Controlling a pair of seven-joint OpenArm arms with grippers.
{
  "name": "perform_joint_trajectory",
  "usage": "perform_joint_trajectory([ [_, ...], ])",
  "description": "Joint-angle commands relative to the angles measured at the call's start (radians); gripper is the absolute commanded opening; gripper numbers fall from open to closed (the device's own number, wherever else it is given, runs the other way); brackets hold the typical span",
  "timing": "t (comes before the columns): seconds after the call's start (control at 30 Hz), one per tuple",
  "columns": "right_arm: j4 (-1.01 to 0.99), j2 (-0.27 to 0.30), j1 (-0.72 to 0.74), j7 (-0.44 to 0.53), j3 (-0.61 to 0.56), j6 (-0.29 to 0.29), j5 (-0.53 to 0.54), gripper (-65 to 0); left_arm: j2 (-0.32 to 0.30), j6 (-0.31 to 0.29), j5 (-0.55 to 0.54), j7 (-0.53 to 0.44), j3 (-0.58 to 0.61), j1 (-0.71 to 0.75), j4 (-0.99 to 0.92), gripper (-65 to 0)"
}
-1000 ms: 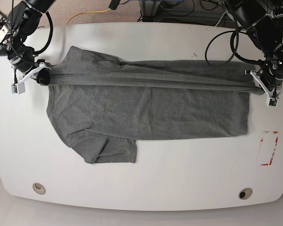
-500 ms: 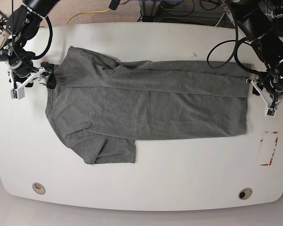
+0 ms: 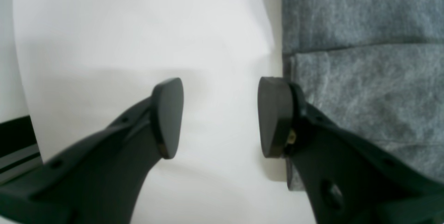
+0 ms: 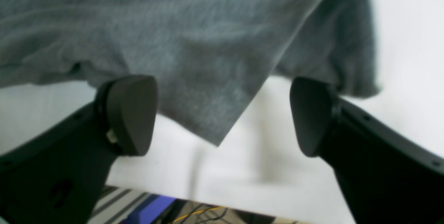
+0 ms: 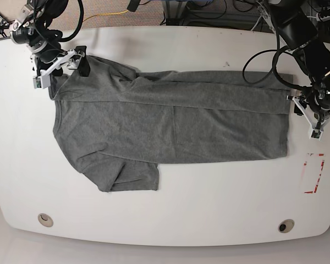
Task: Fold the T-shirt properly
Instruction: 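Regrasp the shirt edge with the right gripper near the sleeve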
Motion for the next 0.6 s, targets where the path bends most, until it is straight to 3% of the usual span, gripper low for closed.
perform_joint_trajectory([
  [0.0,0.02,-0.027,-0.013,0.023,0.004,0.002,0.03,-9.7,-0.016,0.005,-0.003,-0.014,-0.004,-0.016,0.02,-33.2],
  [0.57,-0.143,-0.005,-0.024,0.048,-0.001,-0.005,0.03,-12.0,-0.018,0.005,-0.003,-0.014,-0.007,0.012,0.02,-33.2],
])
